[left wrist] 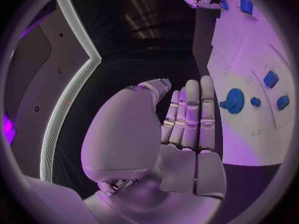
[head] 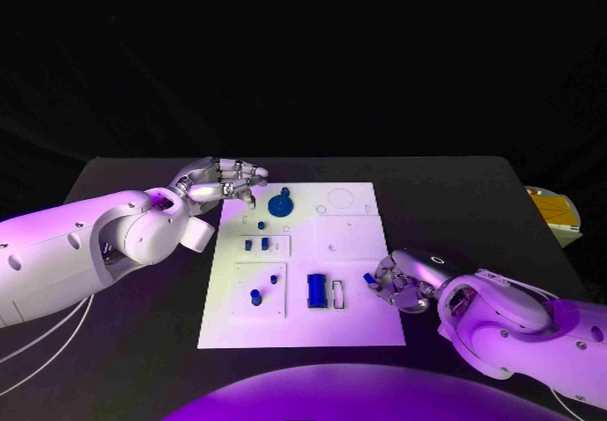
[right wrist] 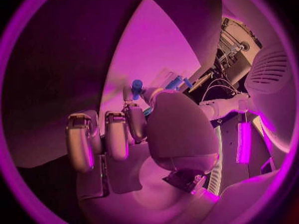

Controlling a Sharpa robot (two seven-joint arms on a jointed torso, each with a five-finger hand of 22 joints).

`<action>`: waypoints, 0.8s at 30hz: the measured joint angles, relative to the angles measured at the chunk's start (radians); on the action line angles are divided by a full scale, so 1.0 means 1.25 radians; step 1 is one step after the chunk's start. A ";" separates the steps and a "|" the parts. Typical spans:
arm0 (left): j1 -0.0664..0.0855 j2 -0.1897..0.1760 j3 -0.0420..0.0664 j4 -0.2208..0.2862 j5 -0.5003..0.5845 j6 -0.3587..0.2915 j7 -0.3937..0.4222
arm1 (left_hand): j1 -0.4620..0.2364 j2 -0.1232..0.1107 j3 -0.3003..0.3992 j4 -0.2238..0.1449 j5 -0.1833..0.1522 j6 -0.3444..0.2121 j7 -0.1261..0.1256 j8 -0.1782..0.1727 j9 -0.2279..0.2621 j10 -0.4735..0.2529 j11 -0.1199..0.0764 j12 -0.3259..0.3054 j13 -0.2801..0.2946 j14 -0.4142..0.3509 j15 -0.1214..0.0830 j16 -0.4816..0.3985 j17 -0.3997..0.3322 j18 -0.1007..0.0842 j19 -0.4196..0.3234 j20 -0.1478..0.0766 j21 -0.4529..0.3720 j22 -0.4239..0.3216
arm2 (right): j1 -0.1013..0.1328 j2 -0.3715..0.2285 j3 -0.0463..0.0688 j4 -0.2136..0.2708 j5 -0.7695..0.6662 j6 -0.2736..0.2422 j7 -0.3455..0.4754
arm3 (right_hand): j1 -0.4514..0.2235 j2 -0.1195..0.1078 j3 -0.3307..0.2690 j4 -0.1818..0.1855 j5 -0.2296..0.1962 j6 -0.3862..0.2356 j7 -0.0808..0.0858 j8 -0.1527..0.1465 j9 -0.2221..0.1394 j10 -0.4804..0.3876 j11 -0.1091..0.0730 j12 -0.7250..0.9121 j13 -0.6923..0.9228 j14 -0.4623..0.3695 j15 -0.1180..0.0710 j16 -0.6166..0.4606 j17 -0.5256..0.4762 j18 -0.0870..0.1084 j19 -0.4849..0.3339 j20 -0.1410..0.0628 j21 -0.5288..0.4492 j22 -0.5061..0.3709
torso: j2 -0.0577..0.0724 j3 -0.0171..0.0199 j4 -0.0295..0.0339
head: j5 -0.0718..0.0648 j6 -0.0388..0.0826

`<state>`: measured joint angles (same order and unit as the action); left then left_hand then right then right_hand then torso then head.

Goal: Assemble the parts on the task board

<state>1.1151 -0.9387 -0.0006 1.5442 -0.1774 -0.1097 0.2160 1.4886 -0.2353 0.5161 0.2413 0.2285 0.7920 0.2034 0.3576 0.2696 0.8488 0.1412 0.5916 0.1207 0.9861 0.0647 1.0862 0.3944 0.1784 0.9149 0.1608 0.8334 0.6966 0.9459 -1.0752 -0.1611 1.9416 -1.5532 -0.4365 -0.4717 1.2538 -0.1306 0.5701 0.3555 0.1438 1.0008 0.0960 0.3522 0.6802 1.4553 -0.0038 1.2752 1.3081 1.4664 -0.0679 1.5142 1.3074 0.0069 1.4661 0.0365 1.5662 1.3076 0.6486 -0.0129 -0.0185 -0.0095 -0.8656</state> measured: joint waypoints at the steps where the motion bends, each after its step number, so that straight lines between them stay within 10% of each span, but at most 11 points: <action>1: 0.000 0.000 0.000 0.000 0.000 0.000 0.000 | 0.000 0.000 0.000 0.000 0.000 0.000 0.000 0.000 0.000 0.000 0.000 0.000 0.000 0.000 0.000 0.000 0.000 0.000 0.000 0.000 0.000 0.000 | 0.001 0.001 0.000 0.003 0.003 -0.001 -0.001 | 0.000 0.000 0.000 0.000 0.001 0.000 0.000 0.000 0.000 0.000 0.000 0.000 0.000 0.000 0.000 0.000 0.000 0.000 0.000 0.000 0.000 0.000 | 0.000 -0.0001 0.0000 | 0.000 0.000; 24: 0.000 0.000 0.000 0.002 0.000 0.001 -0.002 | 0.000 0.000 0.000 0.000 0.000 0.000 0.000 0.000 0.000 0.000 0.000 0.000 0.000 0.000 0.000 0.000 0.000 0.000 0.000 0.000 0.000 0.001 | 0.010 0.071 0.001 0.005 0.098 -0.028 0.008 | -0.029 -0.014 0.031 -0.068 0.001 0.000 0.000 0.003 0.012 0.001 0.001 0.000 0.000 0.000 0.000 0.000 0.000 0.000 0.000 0.000 0.000 0.000 | 0.000 -0.0008 0.0006 | 0.001 -0.003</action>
<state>1.1151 -0.9385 -0.0006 1.5469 -0.1775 -0.1090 0.2133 1.4886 -0.2353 0.5161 0.2413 0.2285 0.7919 0.2034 0.3576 0.2696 0.8489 0.1412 0.5916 0.1209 0.9860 0.0647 1.0862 0.3944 0.1784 0.9149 0.1608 0.8334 0.6972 0.9585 -0.9860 -0.1602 1.9479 -1.4306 -0.4720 -0.4621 1.2181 -0.1478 0.6085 0.2700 0.1446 1.0013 0.0955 0.3561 0.6953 1.4560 -0.0031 1.2755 1.3077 1.4664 -0.0679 1.5142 1.3080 0.0069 1.4660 0.0363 1.5661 1.3074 0.6491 -0.0140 -0.0177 -0.0080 -0.8691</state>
